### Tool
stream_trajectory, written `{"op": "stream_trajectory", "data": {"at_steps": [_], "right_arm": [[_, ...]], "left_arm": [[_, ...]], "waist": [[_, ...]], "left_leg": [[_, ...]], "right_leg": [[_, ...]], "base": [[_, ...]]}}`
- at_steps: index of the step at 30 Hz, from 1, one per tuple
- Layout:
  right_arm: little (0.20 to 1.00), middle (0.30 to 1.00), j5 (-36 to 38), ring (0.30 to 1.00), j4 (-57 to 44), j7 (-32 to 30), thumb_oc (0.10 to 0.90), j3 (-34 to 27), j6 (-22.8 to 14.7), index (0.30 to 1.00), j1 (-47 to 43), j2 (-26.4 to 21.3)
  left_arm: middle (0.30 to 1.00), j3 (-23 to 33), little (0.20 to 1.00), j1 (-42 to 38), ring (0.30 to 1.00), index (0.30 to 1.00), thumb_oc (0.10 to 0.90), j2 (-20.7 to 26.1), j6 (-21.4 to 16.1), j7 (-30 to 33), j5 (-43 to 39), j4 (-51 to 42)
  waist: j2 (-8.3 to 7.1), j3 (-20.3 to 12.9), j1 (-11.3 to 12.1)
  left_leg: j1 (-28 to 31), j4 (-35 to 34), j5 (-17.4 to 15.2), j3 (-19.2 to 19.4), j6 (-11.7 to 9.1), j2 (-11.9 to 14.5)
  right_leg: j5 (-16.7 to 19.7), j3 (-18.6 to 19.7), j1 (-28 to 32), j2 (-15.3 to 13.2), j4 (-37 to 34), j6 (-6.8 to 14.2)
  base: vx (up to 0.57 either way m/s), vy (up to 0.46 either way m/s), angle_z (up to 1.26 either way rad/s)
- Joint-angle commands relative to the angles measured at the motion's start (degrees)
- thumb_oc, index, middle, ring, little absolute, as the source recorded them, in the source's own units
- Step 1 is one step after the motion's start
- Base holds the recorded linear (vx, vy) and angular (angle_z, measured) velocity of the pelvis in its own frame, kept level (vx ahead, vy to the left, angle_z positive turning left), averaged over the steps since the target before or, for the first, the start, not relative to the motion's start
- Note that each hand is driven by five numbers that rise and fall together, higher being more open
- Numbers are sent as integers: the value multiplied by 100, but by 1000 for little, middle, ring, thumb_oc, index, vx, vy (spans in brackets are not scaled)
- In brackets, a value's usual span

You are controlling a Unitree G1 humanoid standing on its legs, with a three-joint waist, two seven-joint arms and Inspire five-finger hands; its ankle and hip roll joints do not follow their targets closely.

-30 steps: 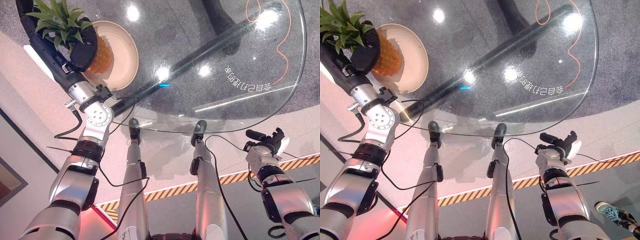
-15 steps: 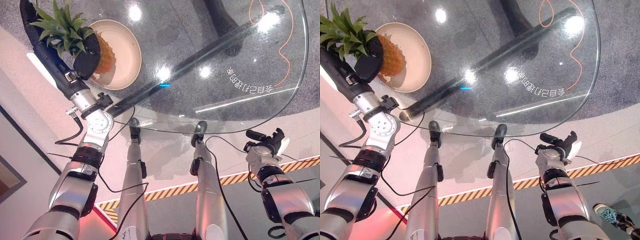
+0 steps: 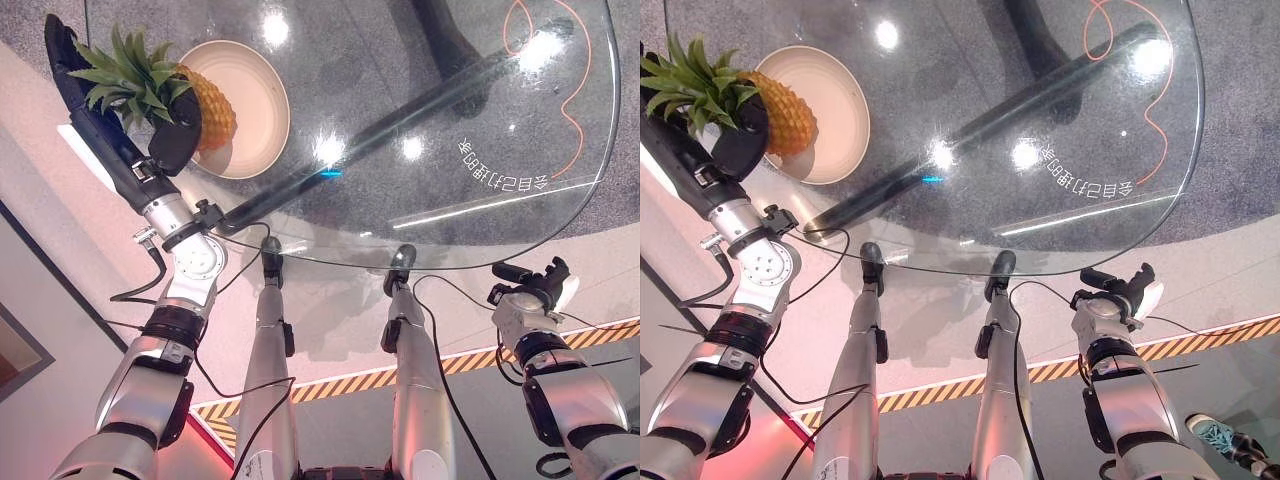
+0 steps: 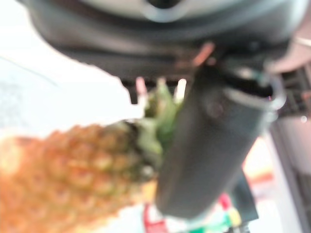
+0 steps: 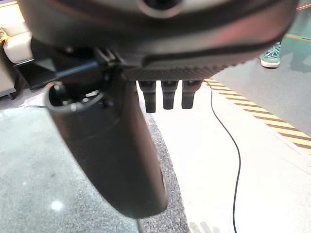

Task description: Pick up the fruit to the plate

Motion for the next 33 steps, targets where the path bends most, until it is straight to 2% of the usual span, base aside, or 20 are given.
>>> {"op": "stream_trajectory", "data": {"at_steps": [1,17,33], "right_arm": [[900,900,-8,900,72,-411,800,-189,-161,900,495,-425],[900,900,15,900,14,-428,800,-283,-185,900,630,-399],[900,900,36,900,31,-418,800,-337,-231,900,732,-377]], "left_arm": [[900,503,900,-276,900,900,800,224,-789,-41,263,-657],[900,528,900,140,900,900,800,207,-898,-365,190,-1446],[900,501,900,218,900,900,800,253,-793,-623,203,-2150]], "waist": [[-109,-137,149],[-89,-137,223],[-55,-137,254]], "left_leg": [[-53,681,-879,69,71,-111],[-61,674,-864,49,114,-133],[-75,739,-886,5,146,-183]], "right_leg": [[-85,-141,98,74,-43,81],[-29,-200,115,22,-76,100],[-36,-209,135,4,-46,102]], "base": [[0,0,0],[0,0,0],[0,0,0]]}}
